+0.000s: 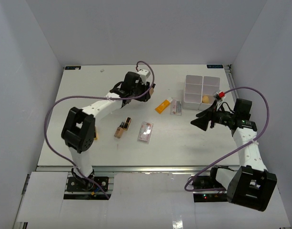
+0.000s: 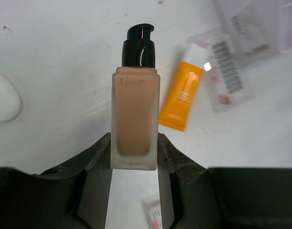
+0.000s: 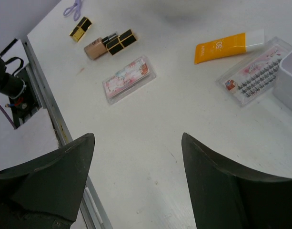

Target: Organize the makeup

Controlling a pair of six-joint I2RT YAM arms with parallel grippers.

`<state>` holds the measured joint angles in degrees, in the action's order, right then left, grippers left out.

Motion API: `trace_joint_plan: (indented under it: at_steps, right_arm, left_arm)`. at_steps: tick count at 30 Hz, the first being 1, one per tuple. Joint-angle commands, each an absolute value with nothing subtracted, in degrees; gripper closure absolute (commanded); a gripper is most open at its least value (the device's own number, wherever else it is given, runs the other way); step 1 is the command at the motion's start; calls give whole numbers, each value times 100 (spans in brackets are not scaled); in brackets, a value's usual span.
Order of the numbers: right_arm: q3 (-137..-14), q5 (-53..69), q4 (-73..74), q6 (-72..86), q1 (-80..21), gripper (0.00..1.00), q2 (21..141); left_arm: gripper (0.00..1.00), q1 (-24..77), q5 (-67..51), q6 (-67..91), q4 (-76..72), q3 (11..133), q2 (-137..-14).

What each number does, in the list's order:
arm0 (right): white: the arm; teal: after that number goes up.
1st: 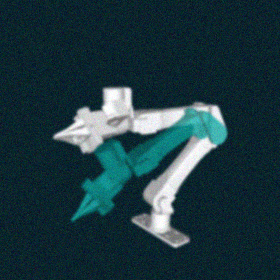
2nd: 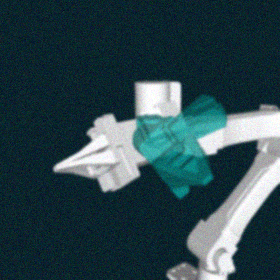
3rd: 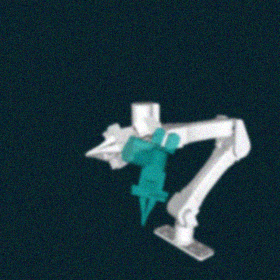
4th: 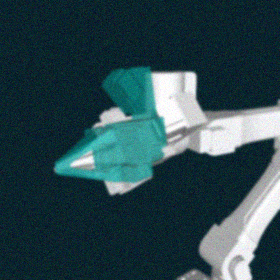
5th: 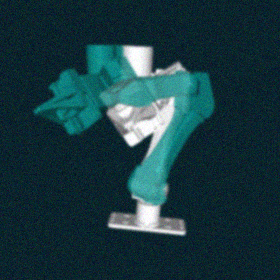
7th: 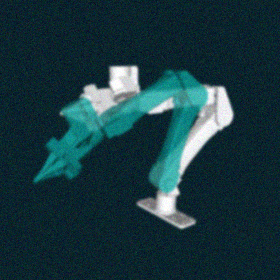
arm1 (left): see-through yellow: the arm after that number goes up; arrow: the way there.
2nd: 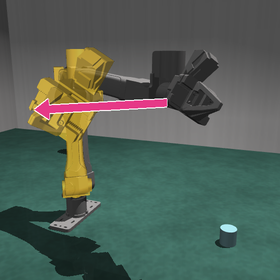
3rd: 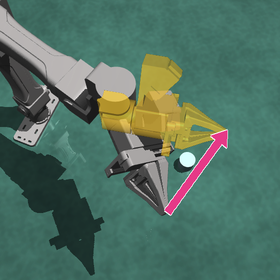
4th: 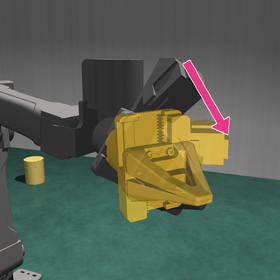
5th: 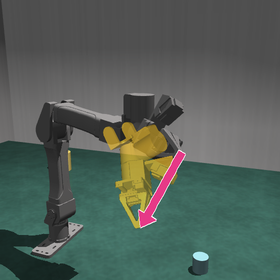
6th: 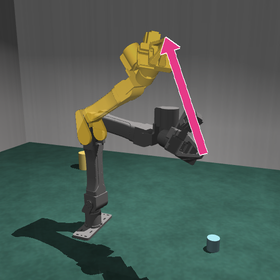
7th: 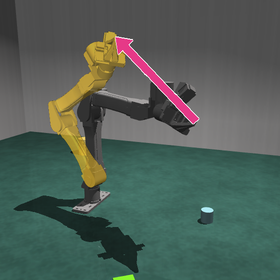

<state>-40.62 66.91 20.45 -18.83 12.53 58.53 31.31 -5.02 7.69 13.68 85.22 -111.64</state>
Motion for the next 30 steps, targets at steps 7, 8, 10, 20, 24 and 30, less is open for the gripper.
trace_joint_plan:
  at_steps: [7, 8, 10, 20, 24, 30]
  right_arm:
    - [-5660, 5653, 2031, 758, 272, 7, 6701]
    - [-5772, 5585, 1914, 1229, 152, 7, 6766]
    - [-5950, 5426, 1773, 1699, 18, 6, 6826]
    - [-5785, 5251, 1308, 2703, -251, 4, 6935]
    - [-5735, 5254, 1210, 2707, -255, 6, 6964]
    - [-5752, 5254, 1165, 2716, -290, 9, 7079]
  left_arm:
    - [100, 3602, -1851, 2243, -1362, 5862, -8447]
    - [100, 3704, -1772, 2252, -1487, 5739, -8330]
    - [100, 3922, -1629, 2234, -1614, 5657, -8233]
    - [100, 4523, -1384, 2083, -1825, 6005, -8549]
    - [100, 4622, -1415, 2094, -1837, 6141, -8749]
    - [100, 4741, -1408, 2090, -1863, 6233, -8889]
